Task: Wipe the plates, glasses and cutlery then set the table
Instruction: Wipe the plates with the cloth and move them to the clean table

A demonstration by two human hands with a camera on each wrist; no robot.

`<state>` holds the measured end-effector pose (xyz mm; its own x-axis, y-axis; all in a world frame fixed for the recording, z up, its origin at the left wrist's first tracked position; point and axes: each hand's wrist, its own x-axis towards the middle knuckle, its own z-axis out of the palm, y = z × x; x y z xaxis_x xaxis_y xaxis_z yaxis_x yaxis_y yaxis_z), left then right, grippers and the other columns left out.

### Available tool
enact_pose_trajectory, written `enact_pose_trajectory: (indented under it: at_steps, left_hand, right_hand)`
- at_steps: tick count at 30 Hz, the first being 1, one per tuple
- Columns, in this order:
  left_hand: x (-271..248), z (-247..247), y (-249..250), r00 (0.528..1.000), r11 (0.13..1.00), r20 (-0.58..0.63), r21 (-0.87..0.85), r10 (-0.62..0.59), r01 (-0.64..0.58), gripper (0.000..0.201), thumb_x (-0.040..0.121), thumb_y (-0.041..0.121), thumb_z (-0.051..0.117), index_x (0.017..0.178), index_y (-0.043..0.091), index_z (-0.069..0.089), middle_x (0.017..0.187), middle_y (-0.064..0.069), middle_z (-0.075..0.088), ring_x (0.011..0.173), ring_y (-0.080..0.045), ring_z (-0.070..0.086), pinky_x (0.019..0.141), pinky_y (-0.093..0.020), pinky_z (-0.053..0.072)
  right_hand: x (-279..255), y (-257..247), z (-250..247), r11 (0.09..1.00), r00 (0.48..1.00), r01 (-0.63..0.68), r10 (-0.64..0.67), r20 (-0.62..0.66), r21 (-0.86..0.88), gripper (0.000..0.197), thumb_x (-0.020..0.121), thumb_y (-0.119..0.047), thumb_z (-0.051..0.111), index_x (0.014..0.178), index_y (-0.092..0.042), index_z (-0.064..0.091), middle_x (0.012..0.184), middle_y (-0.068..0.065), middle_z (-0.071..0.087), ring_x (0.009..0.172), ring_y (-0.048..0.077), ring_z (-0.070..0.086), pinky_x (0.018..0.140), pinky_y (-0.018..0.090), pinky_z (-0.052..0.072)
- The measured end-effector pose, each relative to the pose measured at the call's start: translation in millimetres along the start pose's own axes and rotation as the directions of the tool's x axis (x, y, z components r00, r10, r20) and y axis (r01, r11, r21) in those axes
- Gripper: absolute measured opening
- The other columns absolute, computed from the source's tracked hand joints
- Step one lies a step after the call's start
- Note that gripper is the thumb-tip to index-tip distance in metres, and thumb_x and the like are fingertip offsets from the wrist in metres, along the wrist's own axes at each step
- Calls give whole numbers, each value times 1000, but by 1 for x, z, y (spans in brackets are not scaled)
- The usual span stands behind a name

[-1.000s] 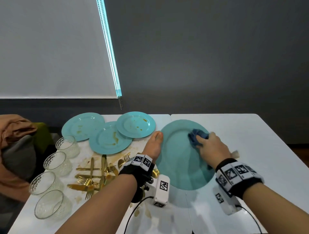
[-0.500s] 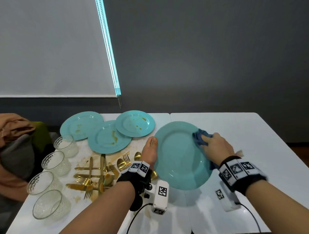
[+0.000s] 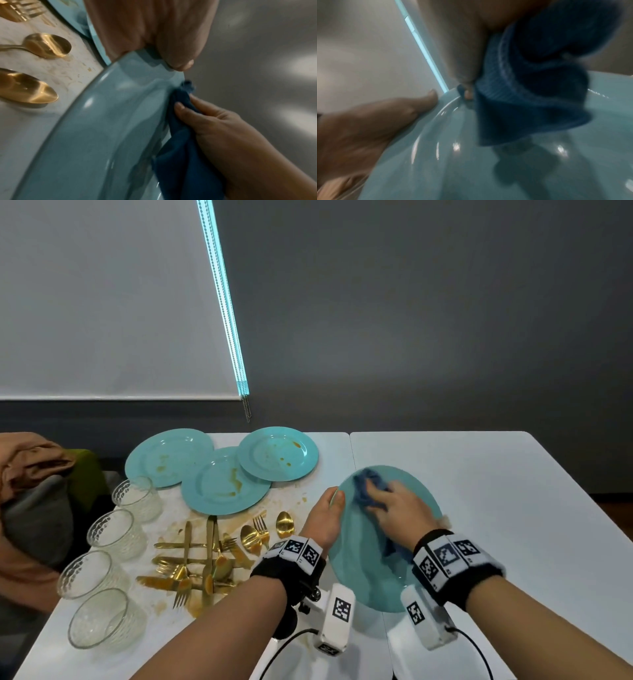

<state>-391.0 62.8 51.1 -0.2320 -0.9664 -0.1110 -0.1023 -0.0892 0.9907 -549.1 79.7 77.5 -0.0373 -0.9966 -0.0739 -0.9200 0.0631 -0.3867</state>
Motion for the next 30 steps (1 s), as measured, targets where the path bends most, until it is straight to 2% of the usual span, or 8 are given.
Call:
enact_pose_trajectory:
  at_steps: [2, 7, 13, 16, 18, 21, 24, 30]
  left_hand:
    - [-1, -1, 0, 1000, 1000, -5, 9, -7, 8, 22, 102, 30, 32, 109, 22, 51, 106, -1, 61, 100, -19, 59, 91, -32, 48]
    - [-1, 2, 1, 998, 1000, 51, -4, -25, 25, 24, 102, 34, 31, 110, 23, 52, 109, -2, 61, 104, -21, 59, 95, -39, 48]
    - [5, 5, -10, 991, 979, -40, -170, -125, 117, 27, 103, 28, 32, 85, 19, 51, 88, -6, 58, 90, -22, 57, 82, -30, 51]
    - [7, -12, -11, 989, 985, -36, -103, -143, 139, 27, 100, 37, 36, 85, 26, 55, 93, -4, 61, 94, -24, 58, 91, -41, 47]
    - [7, -19, -10, 988, 984, -41, -105, -151, 146, 25, 101, 35, 36, 87, 26, 55, 95, -5, 61, 92, -22, 56, 90, -44, 46]
    - [2, -13, -8, 978, 955, 39, -209, -207, 211, 22, 100, 35, 41, 90, 23, 56, 94, -6, 62, 94, -25, 56, 92, -49, 46]
    - [-4, 6, -6, 954, 901, 186, -325, -236, 286, 22, 100, 31, 40, 99, 16, 55, 96, -7, 62, 88, -24, 59, 90, -45, 48]
    - [-5, 16, -2, 950, 831, 208, -465, -233, 306, 24, 103, 19, 30, 88, 11, 47, 89, -14, 56, 80, -23, 57, 81, -37, 49]
  right_hand:
    - [0, 3, 0, 994, 996, 75, -72, 46, -75, 43, 93, -31, 47, 132, -49, 43, 118, 2, 49, 114, 26, 49, 92, 33, 41]
    - [10, 24, -11, 959, 941, -267, 281, -190, 96, 41, 93, -23, 47, 131, -36, 48, 99, 7, 45, 105, 36, 53, 83, 36, 42]
    - [-31, -2, 37, 986, 977, 151, -159, 142, 66, 39, 89, -54, 37, 122, -43, 55, 104, -4, 49, 105, 21, 53, 77, 22, 34]
    - [-49, 32, 47, 971, 878, 229, -176, 445, -68, 96, 58, -91, 0, 117, -41, 58, 98, -10, 46, 104, 16, 53, 79, 24, 31]
    - [-50, 65, 39, 989, 933, -1, 53, 356, -145, 88, 55, -97, 11, 102, -38, 57, 94, -14, 49, 97, 17, 57, 89, 34, 36]
    - [-34, 73, 11, 928, 927, -371, 372, 46, -33, 36, 81, -64, 45, 91, -30, 45, 102, -1, 52, 84, 28, 63, 94, 49, 38]
    - [-10, 45, -4, 877, 870, -389, 450, -201, 282, 27, 90, -38, 43, 115, -28, 48, 104, 1, 45, 89, 31, 54, 92, 45, 38]
    - [-37, 10, 37, 978, 982, 189, -190, -1, 83, 48, 87, -34, 38, 133, -47, 43, 107, 2, 45, 99, 27, 51, 81, 35, 47]
